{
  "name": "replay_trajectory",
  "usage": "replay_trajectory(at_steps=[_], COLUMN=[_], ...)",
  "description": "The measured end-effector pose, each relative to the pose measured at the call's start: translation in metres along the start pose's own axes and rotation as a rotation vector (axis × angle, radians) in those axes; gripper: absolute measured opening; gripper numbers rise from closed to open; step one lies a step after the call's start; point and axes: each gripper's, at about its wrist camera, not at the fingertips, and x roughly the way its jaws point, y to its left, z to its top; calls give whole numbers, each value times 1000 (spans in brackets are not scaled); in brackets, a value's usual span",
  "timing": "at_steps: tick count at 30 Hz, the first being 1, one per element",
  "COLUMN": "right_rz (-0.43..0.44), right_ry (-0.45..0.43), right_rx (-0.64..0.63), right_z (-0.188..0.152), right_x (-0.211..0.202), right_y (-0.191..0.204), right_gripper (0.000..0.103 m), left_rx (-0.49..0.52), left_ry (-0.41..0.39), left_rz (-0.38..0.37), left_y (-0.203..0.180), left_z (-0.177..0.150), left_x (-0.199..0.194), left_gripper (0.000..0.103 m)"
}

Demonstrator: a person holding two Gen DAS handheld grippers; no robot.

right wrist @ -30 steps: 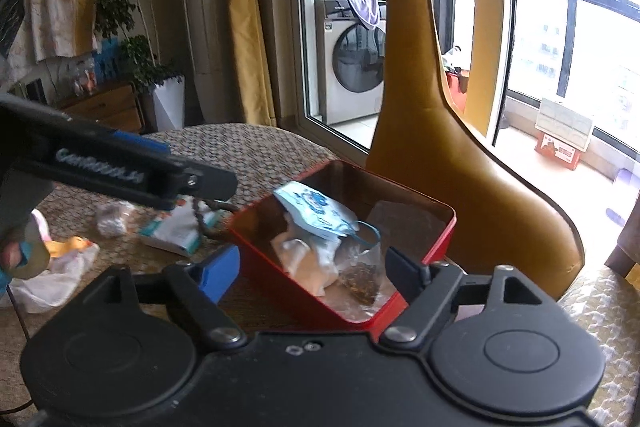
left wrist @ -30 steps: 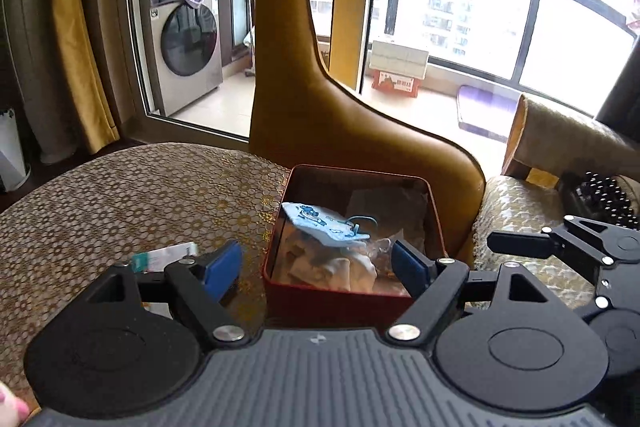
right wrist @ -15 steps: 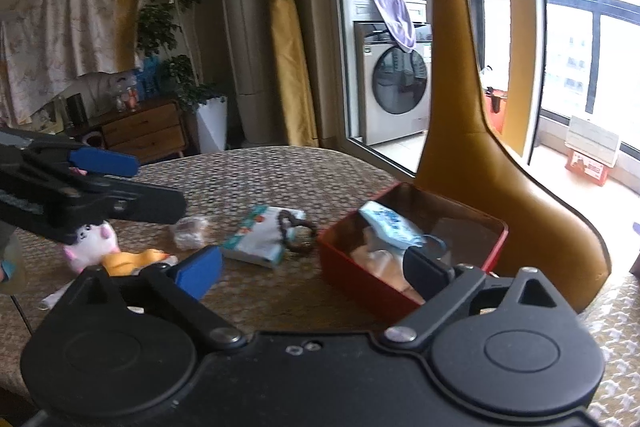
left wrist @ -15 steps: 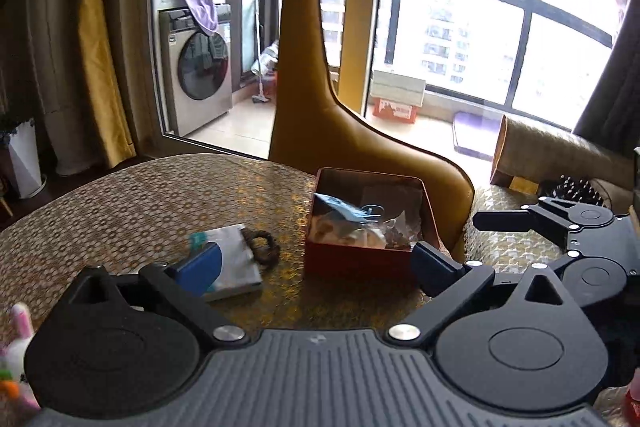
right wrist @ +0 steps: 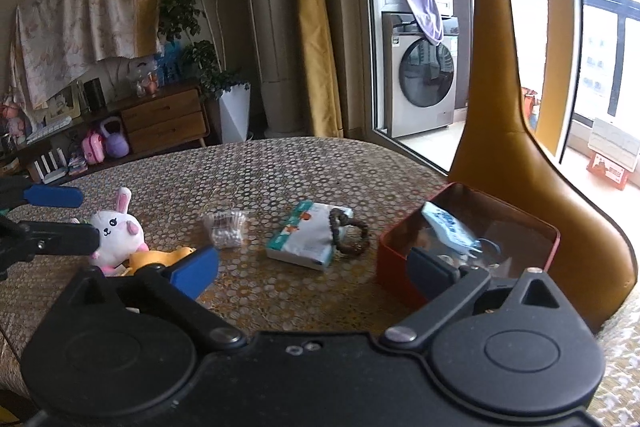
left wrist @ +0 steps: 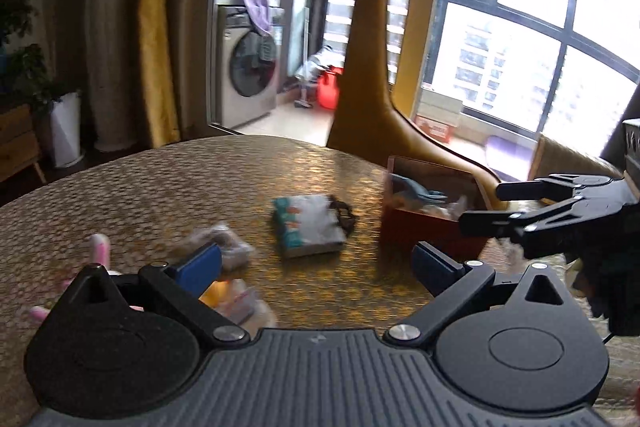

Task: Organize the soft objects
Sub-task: 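Withdraw both open tools from the box back over the table, then grasp the yellow rubber duck with the left tool while the right tool grasps the brown hair tie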

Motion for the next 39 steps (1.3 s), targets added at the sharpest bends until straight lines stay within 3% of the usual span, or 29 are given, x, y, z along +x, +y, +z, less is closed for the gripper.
replay_trajectory(at_steps=[8, 15, 22, 29, 31, 36, 39], right_rz=[-8, 1, -2, -28, -34, -44, -45], right_ry=[30, 69, 109, 143, 154, 173, 187], right_rx=[-8, -2, -4, -10, -10, -20, -14], right_z=[9, 13, 17, 21, 22, 24, 24], right_x=[31, 58, 90, 130, 141, 165, 178], right_y=[9, 8, 5, 1, 0, -3, -5], right_gripper=[100, 97, 92, 77, 75, 70, 65], left_rx=[-86, -82, -27, 35, 53, 85, 96], left_ry=[5, 50, 107, 163, 185, 269, 289], left_rz=[48, 96, 152, 181, 177, 151, 149], left_y=[46, 62, 74, 80, 82, 86, 88], left_z=[-27, -52, -39, -30, -29, -36, -41], left_x=[-2, 13, 44, 79, 88, 107, 113], left_gripper=[102, 102, 102, 101, 96, 66, 63])
